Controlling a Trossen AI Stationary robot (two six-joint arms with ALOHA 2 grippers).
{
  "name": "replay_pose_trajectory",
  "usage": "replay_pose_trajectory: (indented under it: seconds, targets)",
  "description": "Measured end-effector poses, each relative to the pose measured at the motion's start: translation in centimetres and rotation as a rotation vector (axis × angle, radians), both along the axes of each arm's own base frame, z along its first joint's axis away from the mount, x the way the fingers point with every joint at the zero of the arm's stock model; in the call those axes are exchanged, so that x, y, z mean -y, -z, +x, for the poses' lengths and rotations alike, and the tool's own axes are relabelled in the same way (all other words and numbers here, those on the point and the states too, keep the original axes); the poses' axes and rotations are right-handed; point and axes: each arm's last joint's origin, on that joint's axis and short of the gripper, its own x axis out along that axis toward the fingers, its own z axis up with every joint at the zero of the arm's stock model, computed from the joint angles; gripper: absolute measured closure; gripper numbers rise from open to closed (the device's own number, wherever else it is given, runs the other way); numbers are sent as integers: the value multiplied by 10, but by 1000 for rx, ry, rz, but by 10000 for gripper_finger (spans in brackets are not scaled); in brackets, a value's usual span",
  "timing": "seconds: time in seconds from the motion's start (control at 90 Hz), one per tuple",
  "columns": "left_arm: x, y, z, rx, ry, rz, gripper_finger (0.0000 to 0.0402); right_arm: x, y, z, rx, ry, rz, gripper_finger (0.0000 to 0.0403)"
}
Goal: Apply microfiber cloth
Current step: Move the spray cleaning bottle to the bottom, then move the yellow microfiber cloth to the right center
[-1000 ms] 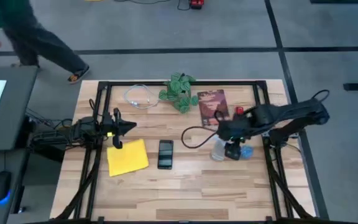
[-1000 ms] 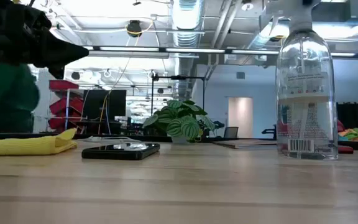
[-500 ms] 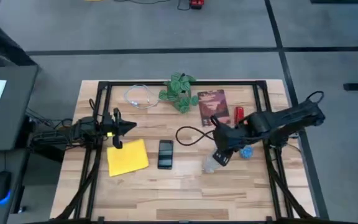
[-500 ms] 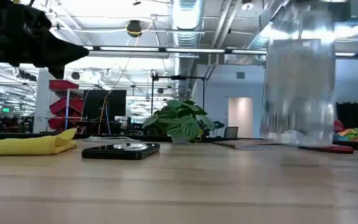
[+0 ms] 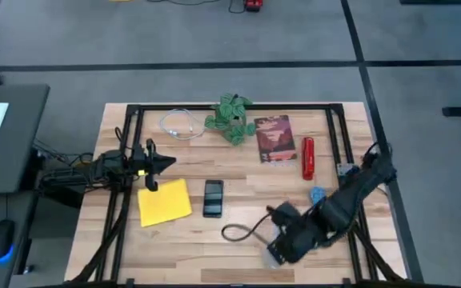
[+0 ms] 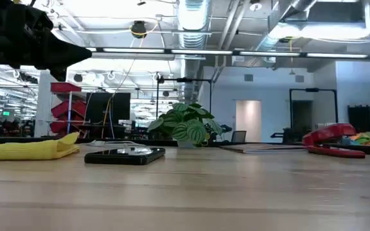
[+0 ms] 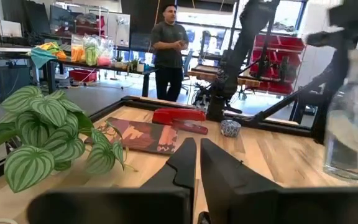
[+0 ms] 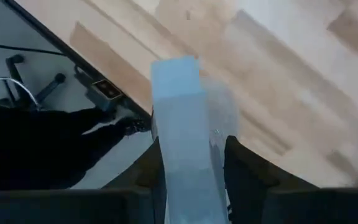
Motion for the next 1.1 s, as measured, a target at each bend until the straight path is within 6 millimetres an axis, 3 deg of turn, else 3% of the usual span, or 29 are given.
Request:
replay_pose_trajectory:
  seconds: [0.211, 0.589, 0.656, 0.856, 0.956, 1.1]
  targets:
    - [0, 0, 0, 8, 1, -30, 402, -29, 22, 21, -33, 19, -16, 301]
    - [0, -1, 0, 100, 15, -445, 402, -20, 27, 33, 1, 58, -83, 301]
    - [0, -1, 0, 103, 16, -457, 402, -18, 27, 35, 16, 30, -101, 269]
    - [0, -1, 0, 103, 16, -457, 402, -12, 31, 44, 20, 6, -110, 112]
    - [0, 0, 0, 102, 16, -458, 402, -8, 28, 49, 55, -15, -97, 80]
    - [0, 0, 0, 98, 27, -457, 402, -2, 24, 59, 121, -71, -82, 77]
